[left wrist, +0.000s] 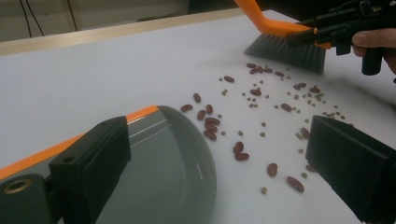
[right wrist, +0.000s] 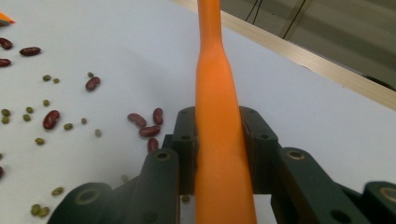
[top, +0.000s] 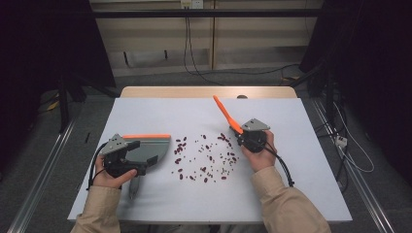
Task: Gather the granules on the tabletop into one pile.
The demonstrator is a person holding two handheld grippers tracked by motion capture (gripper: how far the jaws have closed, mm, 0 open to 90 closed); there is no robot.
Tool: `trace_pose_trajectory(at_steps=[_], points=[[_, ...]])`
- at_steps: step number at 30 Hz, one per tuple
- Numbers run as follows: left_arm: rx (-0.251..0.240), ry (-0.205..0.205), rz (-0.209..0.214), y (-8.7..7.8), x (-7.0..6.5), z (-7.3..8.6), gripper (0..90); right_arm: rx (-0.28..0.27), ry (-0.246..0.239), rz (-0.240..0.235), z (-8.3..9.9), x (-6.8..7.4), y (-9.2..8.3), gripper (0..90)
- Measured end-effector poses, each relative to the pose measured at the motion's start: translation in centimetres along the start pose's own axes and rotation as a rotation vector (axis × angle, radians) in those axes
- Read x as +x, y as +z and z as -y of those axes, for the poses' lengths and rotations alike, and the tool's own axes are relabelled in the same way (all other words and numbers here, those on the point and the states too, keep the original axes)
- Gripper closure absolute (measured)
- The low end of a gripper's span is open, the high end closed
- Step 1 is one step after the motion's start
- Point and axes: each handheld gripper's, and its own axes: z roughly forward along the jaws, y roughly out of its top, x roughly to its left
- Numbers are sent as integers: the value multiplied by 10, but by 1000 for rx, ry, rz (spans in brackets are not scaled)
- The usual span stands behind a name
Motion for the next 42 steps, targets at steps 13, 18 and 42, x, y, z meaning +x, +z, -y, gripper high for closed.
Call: trace_pose_trajectory(at_steps=[13, 18, 42], points=[[1, 9, 15, 2, -1, 2, 60, -1, -30, -34, -3, 21, -2, 708], [1, 14, 20, 2, -2, 2, 60, -1, -21, -67, -6, 30, -4, 708], [7, 31, 23, 2, -4, 3, 61, -16, -66, -129, -7, 64, -15, 707]])
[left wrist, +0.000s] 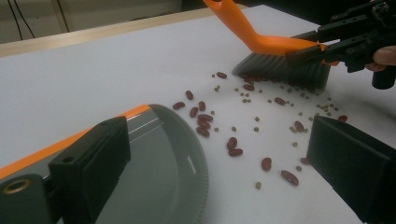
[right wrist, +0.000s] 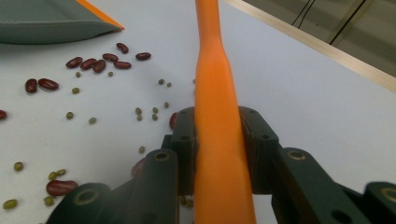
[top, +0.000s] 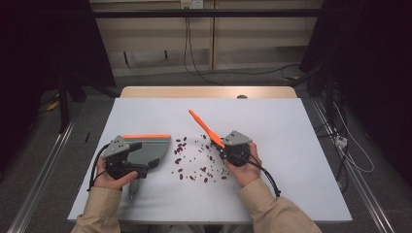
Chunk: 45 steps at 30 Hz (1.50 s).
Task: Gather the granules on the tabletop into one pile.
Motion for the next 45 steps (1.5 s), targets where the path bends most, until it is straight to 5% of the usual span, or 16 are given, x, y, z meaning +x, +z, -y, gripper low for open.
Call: trace_pose_trajectory(at_steps=[25, 29, 36, 41, 45], points=[[2, -3, 13, 6, 4, 0, 62, -13, -6, -87, 0, 13, -11, 709], [1, -3, 12, 6, 3, 0, 62, -28, 45, -103, -1, 3, -12, 714], [3, -6, 9, 6, 3, 0, 62, -88, 68, -121, -13, -28, -11, 714], [1, -5, 6, 4, 5, 0, 62, -116, 53, -124, -22, -50, 7, 714], [2, -8, 2, 3, 4, 1, 62, -106, -10, -137, -33, -54, 31, 714]])
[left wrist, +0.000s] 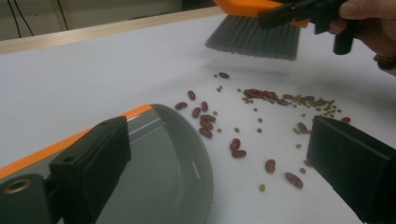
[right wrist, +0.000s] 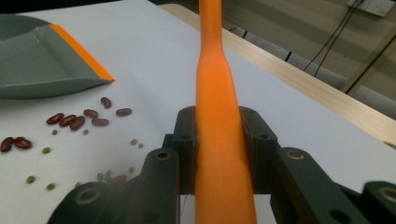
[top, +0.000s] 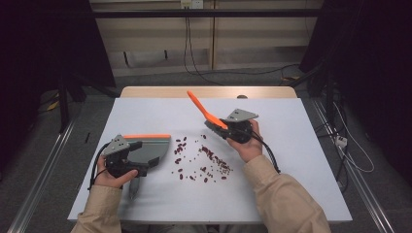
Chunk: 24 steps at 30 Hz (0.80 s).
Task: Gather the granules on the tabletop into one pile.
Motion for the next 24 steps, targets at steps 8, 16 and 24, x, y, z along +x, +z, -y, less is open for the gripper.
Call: trace_pose_trajectory(at_steps=[8, 16, 24], points=[[-5, -14, -11, -6, 2, 3, 63, -11, -92, -52, -12, -2, 46, 714], [1, -16, -24, -9, 3, 6, 63, -25, -183, -131, -19, -1, 76, 714], [7, -21, -37, -14, 5, 11, 63, -6, -196, -267, -12, 14, 78, 707]])
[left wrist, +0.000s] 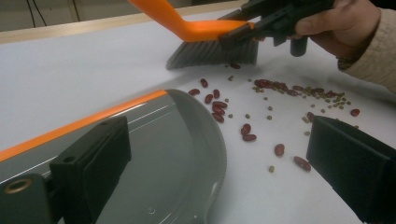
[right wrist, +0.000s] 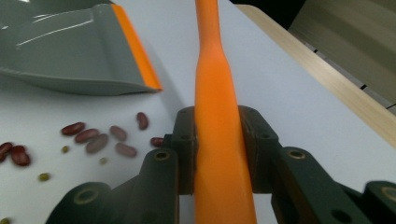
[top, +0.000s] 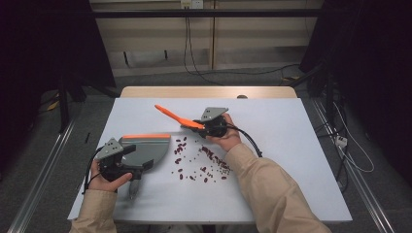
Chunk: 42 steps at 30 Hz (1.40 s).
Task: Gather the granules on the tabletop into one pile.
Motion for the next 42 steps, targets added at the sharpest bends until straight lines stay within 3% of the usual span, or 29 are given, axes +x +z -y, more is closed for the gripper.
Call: trace_pose_trajectory(at_steps=[11, 18, 34, 42], points=[[-2, 2, -2, -4, -1, 1, 64, -19, -1, -106, 4, 21, -14, 705], [-16, -10, -6, -9, 1, 1, 63, -1, -35, -146, 6, 36, -26, 702], [-4, -3, -16, -10, 2, 2, 63, 8, -45, -195, 12, 61, -49, 699], [-2, 3, -12, -11, 1, 2, 63, -20, -17, -169, 9, 56, -53, 709]])
